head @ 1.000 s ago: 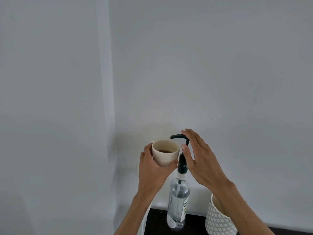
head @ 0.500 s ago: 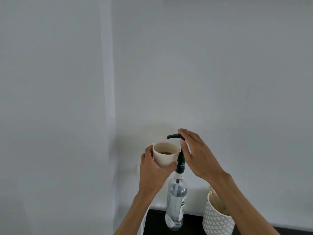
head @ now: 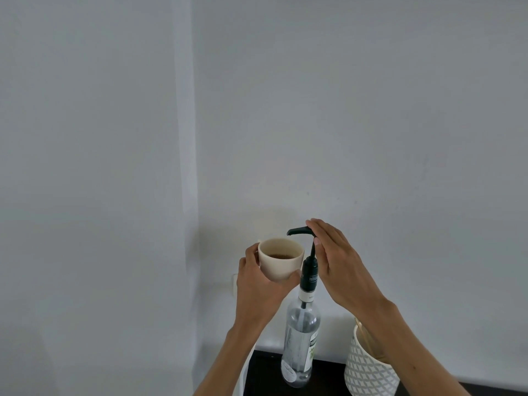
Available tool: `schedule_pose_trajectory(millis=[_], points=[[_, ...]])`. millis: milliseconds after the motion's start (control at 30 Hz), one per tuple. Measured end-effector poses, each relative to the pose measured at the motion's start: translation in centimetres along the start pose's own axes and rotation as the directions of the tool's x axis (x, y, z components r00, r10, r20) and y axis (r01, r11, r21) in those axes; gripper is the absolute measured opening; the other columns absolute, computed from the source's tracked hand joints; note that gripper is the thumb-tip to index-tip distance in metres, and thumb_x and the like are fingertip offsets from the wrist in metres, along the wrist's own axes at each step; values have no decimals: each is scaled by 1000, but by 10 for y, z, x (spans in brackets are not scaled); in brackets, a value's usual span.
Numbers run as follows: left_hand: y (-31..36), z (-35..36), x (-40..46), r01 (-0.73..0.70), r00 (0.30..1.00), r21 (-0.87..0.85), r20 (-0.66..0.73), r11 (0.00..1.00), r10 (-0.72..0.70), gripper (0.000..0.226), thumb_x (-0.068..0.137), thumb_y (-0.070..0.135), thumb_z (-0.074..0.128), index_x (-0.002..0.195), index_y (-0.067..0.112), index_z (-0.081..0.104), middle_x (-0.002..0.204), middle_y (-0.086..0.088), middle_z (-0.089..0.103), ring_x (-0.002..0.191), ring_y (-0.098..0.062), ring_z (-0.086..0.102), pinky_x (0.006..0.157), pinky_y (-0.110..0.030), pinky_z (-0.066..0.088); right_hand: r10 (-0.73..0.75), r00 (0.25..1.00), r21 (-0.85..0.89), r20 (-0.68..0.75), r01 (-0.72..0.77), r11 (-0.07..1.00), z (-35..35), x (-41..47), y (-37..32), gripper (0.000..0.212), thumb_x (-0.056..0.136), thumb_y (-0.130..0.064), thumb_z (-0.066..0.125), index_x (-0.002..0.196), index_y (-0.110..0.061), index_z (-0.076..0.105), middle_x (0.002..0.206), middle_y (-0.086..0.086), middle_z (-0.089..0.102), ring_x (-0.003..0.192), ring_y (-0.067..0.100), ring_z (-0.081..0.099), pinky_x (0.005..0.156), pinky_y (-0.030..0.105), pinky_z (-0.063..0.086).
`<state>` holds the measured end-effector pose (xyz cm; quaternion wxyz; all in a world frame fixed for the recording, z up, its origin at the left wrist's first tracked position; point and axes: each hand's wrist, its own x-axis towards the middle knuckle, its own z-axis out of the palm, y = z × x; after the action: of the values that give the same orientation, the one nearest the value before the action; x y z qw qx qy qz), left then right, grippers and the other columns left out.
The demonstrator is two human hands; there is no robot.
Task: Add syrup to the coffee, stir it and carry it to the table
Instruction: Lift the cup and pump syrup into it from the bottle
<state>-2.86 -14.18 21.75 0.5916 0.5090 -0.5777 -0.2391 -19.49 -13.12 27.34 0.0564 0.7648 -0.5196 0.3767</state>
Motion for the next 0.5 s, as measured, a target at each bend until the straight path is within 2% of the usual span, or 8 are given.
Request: schedule_pose_trajectory(millis=[100,200,400,500], points=[[-1,-2,-2,3,1000,4,12,1000,-3,97,47,69,79,133,36,46,120,16,59,109,-12,61,89,-41,61,-6,1000,-19,8,6,1000,-4,5,2,46,109,-23,32,153,-17,41,159,-3,43,147,10,36,120,16,22],[-2,-3,-4,3,1000,5,27,1000,-3,96,48,66,80,133,36,46,120,16,60,111,-13,60,89,-41,61,9,999,-3,37,-9,1000,-8,9,0,45,110,-24,32,154,-20,41,160,-5,42,148,7,34,116,11,18],[-4,-3,-4,-15,998,-11,65,1000,16,97,50,64,82,136,35,46,121,15,61,112,-12,61,91,-39,60,66,998,124,2,-65,990,-4,7,-6,46,109,-27,36,155,-27,40,163,-15,33,149,0,30,123,22,24],[-4,-4,-3,-25,996,-30,84,999,28,101,49,67,81,138,34,46,123,14,61,111,-10,62,90,-33,60,97,995,203,-23,-90,975,-1,0,-8,48,107,-33,42,155,-30,38,163,-22,26,144,-12,25,115,4,17]])
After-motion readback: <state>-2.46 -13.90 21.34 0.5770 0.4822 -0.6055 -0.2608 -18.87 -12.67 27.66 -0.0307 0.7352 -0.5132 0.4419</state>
